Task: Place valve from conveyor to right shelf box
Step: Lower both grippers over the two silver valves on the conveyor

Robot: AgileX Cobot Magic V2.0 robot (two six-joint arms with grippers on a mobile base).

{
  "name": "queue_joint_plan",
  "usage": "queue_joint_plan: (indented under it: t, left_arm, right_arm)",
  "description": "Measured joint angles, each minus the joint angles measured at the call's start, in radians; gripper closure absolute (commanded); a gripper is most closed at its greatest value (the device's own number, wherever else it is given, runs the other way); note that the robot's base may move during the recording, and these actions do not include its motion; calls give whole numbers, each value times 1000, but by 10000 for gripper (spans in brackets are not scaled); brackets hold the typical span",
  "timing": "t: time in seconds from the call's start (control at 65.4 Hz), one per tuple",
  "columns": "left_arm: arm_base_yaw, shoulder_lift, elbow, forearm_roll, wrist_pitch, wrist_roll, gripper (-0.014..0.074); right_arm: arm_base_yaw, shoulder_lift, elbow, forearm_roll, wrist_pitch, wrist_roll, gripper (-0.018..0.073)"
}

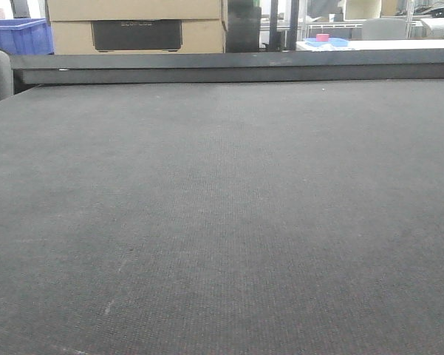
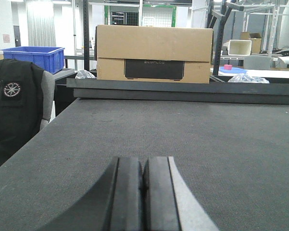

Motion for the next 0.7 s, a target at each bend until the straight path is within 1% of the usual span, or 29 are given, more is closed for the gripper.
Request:
queue_joint_plan:
  t: [0.704]
  left_arm:
    - [0,0,0,0,0,0,707]
  right_arm:
    - [0,0,0,0,0,0,727]
